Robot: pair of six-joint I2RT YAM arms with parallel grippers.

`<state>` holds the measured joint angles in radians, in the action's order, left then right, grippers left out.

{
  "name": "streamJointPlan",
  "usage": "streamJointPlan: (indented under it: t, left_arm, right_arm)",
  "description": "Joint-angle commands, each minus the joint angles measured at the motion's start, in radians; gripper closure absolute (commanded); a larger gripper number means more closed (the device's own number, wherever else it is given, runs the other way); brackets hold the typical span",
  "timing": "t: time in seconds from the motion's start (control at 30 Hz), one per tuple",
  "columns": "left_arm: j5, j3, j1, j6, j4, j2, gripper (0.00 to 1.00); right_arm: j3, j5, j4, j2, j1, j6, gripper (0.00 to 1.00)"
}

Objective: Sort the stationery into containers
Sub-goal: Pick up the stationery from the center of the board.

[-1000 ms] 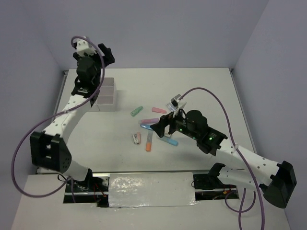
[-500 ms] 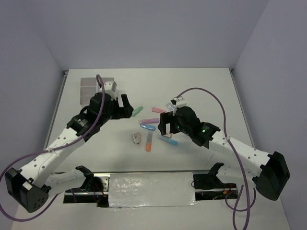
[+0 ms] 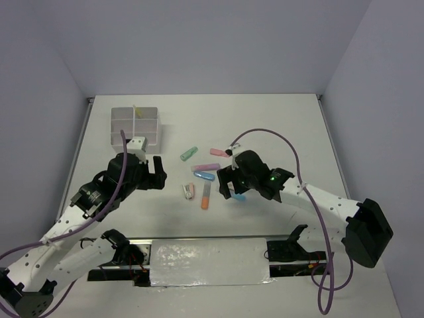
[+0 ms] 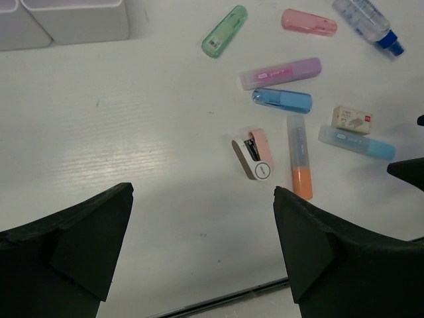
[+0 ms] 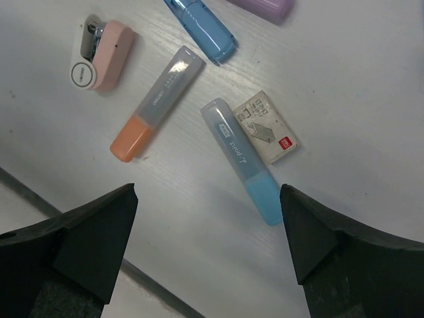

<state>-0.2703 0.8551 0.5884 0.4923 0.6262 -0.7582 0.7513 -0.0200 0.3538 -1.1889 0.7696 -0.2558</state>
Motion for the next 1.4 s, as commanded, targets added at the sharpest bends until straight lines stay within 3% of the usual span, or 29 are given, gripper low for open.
streamJointPlan:
  t: [0.0, 0.07, 0.2, 0.4, 0.7, 1.03, 1.13, 1.3, 1.37]
  left_arm:
    - [-0.044, -0.001, -0.002, -0.028, -0.019, 0.017, 0.01]
    - [-0.078, 0.002, -0.012, -0.014, 0.000, 0.022, 0.01]
    - [-0.112, -0.001, -0.012, 0.003, 0.007, 0.045, 0.01]
    - [-0.099, -0.018, -0.013, -0.004, -0.010, 0.089, 0.01]
    - [-0.073, -0.011, -0.013, -0.015, -0.011, 0.062, 0.01]
    - [-0.066, -0.016, -0.013, -0.017, -0.016, 0.074, 0.01]
    - [-0.061, -0.014, -0.013, -0.017, -0.017, 0.066, 0.01]
    - [-0.056, -0.014, -0.015, -0.020, -0.019, 0.062, 0.01]
    - [-0.055, -0.014, -0.013, -0.020, -0.019, 0.060, 0.01]
  right_arm:
    - [0.014, 0.020, -0.019, 0.002, 0.013, -0.062, 0.05]
    - [0.035, -0.132, -0.035, -0.030, 0.048, -0.153, 0.07]
    - [0.114, -0.294, -0.026, -0.145, 0.146, -0.337, 0.16]
    - [0.279, -0.345, 0.043, -0.374, 0.220, -0.398, 0.33]
    - [0.353, -0.322, 0.043, -0.541, 0.246, -0.422, 0.41]
    - [0.263, -0.294, 0.007, -0.555, 0.292, -0.471, 0.47]
    - [0.234, -0.279, -0.012, -0.564, 0.297, -0.473, 0.58]
    - [0.180, -0.268, -0.029, -0.545, 0.298, -0.470, 0.62]
    - [0.163, -0.261, -0.033, -0.523, 0.300, -0.461, 0.70]
